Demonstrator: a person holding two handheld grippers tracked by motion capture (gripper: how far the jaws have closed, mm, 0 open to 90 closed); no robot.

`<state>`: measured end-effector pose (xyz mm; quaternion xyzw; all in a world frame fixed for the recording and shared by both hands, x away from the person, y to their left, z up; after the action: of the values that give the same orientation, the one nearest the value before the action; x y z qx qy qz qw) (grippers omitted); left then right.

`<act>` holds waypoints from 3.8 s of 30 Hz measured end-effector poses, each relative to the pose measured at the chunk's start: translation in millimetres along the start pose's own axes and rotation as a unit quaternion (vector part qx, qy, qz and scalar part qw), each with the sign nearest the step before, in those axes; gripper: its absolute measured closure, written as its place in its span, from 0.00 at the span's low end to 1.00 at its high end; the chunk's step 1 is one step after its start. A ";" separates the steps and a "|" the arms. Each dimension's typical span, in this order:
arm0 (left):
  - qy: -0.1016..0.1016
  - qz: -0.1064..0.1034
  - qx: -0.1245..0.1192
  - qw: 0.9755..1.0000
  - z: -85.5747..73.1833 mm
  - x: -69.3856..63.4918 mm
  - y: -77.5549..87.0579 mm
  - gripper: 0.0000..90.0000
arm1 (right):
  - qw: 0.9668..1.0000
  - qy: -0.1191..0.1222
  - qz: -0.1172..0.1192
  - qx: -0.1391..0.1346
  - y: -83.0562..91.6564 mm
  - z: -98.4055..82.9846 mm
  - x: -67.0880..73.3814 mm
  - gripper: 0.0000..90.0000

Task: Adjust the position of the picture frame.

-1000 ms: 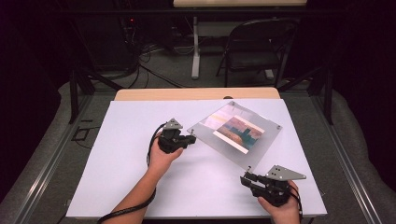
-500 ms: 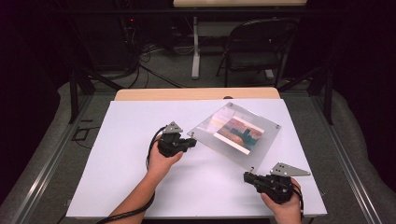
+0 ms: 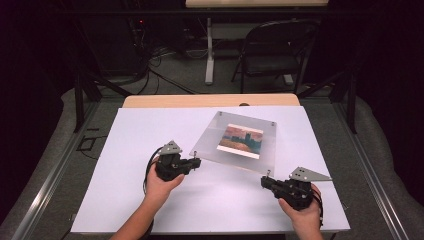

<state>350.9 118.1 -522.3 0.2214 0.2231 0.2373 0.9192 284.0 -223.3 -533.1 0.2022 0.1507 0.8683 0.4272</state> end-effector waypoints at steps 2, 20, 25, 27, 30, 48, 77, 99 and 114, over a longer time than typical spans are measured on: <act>0.005 0.002 -0.005 1.000 -6.0 -5.3 7.8 0.95 | 1.000 -0.001 0.002 0.000 -4.3 2.3 -0.5 0.95; 0.030 0.033 -0.017 0.999 -29.0 0.0 29.0 0.94 | 1.000 0.021 -0.002 0.012 -46.4 20.6 2.0 0.95; 0.046 0.045 -0.025 0.998 -19.0 15.0 23.8 0.94 | 1.000 0.020 -0.007 0.010 -56.1 27.4 -2.8 0.95; 0.052 0.047 -0.026 0.997 -13.4 23.2 20.6 0.95 | 1.000 0.018 -0.015 0.010 -62.7 33.6 -5.4 0.95; 0.053 0.049 -0.027 0.997 -10.0 28.3 17.9 0.95 | 1.000 0.013 -0.019 0.012 -70.0 38.6 -10.3 0.95; 0.043 0.077 0.011 0.996 -33.6 38.8 -4.4 0.94 | 0.997 0.031 -0.043 0.053 -89.3 13.2 -15.8 0.95; 0.045 0.086 0.036 0.995 -43.3 43.7 -15.6 0.94 | 0.995 0.028 -0.051 0.083 -100.8 1.9 -21.6 0.94; 0.026 0.104 -0.008 0.994 -46.2 29.6 -8.4 0.45 | 0.995 0.039 -0.065 0.070 -83.1 3.8 -16.1 0.46; 0.018 0.101 -0.024 0.994 -56.2 16.2 21.5 0.38 | 0.995 0.055 -0.059 0.063 -48.0 -0.7 -11.4 0.45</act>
<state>327.5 160.6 -561.3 0.2167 0.2107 0.3386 0.8911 322.7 -204.2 -557.2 0.1718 0.2402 0.8400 0.4552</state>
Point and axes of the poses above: each handheld gripper's, and its own axes: y roughly backward along the jaws, z roughly out of its top, x roughly to its left, the point moved 3 cm from there along -y, roughly forward along the jaws, and after that the axes turned 6 degrees about -z, right-handed, at the moved point
